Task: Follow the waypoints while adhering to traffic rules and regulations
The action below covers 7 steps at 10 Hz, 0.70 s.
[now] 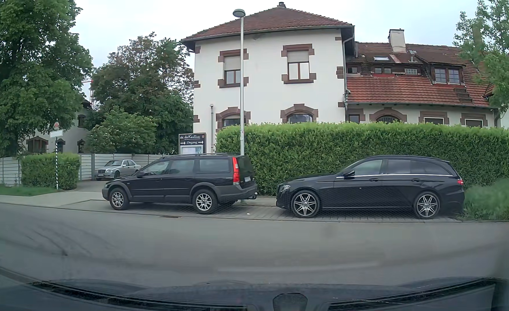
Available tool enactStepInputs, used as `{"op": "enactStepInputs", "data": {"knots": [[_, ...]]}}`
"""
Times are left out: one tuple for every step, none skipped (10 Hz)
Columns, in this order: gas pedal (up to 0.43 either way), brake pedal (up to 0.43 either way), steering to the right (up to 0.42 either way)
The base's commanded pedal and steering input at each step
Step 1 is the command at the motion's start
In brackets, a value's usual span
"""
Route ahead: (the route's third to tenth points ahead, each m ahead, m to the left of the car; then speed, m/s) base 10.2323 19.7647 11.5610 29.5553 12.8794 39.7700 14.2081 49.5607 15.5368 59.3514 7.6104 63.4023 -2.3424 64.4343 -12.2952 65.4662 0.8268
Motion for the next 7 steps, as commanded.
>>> {"op": "enactStepInputs", "data": {"knots": [[0.0,0.128,0.433],[0.0,0.104,0.397],[0.0,0.085,0.369],[0.0,0.073,0.328],[0.0,0.061,0.284],[0.0,0.061,0.246],[0.0,0.049,0.2]]}}
